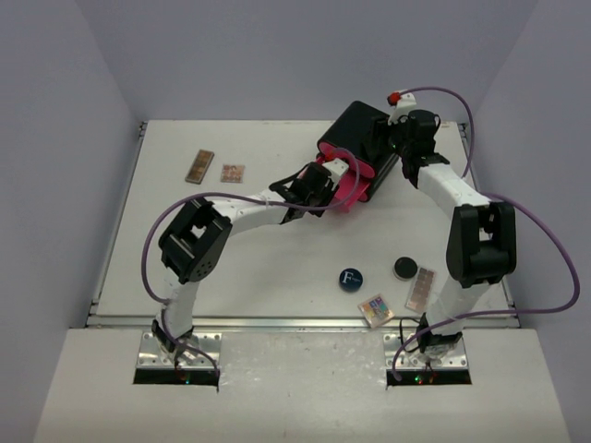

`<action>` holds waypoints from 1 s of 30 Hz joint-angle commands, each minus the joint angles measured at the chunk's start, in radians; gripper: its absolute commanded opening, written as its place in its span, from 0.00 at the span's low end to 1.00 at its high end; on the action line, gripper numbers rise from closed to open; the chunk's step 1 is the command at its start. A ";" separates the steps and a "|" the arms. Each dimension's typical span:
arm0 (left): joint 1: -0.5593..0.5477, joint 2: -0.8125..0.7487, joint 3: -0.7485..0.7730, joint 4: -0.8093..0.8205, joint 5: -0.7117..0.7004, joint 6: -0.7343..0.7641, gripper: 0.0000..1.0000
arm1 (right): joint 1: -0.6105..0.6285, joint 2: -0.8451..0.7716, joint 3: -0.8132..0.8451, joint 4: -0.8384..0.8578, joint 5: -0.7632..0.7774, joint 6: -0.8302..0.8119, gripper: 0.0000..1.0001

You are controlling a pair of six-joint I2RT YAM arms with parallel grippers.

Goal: Organize the makeup

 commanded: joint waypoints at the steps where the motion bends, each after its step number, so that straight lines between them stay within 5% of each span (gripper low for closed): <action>1: 0.006 -0.118 -0.070 0.019 -0.023 0.006 0.00 | -0.007 0.006 -0.013 -0.168 0.012 0.016 0.65; 4: 0.007 -0.147 -0.106 0.018 -0.013 0.002 0.01 | -0.007 -0.011 -0.010 -0.180 0.018 0.016 0.66; 9: 0.007 -0.178 -0.093 -0.011 0.006 0.000 0.57 | -0.007 -0.047 0.010 -0.206 0.028 0.007 0.69; 14: 0.007 -0.238 -0.067 -0.066 0.003 -0.017 0.79 | -0.007 -0.098 0.025 -0.253 0.041 0.002 0.72; 22: 0.028 -0.445 -0.171 -0.055 -0.101 0.047 0.83 | -0.007 -0.231 -0.005 -0.330 0.045 0.047 0.74; 30: 0.386 -0.521 -0.073 -0.170 0.058 0.020 0.83 | -0.007 -0.345 -0.138 -0.311 -0.007 0.100 0.77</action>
